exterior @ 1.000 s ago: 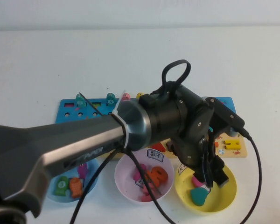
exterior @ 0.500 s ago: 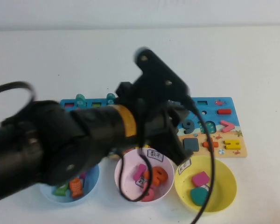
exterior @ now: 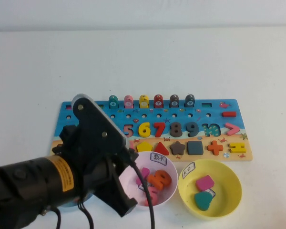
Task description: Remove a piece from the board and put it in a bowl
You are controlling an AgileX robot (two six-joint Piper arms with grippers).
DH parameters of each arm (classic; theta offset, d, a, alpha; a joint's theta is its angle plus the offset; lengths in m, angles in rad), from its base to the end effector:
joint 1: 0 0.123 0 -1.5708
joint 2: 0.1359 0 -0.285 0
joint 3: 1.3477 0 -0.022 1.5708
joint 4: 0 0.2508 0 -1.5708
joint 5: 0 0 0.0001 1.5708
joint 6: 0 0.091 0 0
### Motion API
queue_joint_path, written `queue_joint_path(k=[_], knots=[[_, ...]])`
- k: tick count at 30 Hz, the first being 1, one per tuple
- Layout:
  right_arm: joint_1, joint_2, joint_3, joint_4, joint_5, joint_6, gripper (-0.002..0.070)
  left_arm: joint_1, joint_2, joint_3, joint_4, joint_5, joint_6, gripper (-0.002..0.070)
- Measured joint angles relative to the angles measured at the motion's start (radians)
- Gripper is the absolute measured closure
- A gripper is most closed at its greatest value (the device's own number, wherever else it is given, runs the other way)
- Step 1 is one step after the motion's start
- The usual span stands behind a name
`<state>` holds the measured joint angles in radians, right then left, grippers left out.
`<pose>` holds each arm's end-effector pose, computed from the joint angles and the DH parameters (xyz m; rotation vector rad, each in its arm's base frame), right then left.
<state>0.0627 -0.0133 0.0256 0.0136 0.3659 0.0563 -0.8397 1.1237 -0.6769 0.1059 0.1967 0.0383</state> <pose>0.0526 0.0037 0.1724 0.0025 1.8629 0.0958 0.1566 -0.1718 0.2786 1.0031 1.9026 -0.3881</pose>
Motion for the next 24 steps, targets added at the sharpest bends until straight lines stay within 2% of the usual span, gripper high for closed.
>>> queue_joint_path(k=[8, 12, 17, 24], knots=[[0.000, 0.000, 0.000, 0.000, 0.000, 0.000, 0.0694, 0.002, -0.015, 0.002, 0.005, 0.150, -0.005, 0.0675], [0.000, 0.000, 0.000, 0.000, 0.000, 0.000, 0.0694, 0.039, -0.107, 0.011, 0.042, 0.170, -0.114, 0.0675], [0.000, 0.000, 0.000, 0.000, 0.000, 0.000, 0.0694, 0.139, -0.277, 0.106, 0.154, 0.155, -0.205, 0.0675], [0.000, 0.000, 0.000, 0.000, 0.000, 0.000, 0.0694, 0.358, -0.578, 0.345, 0.148, 0.075, -0.216, 0.0675]])
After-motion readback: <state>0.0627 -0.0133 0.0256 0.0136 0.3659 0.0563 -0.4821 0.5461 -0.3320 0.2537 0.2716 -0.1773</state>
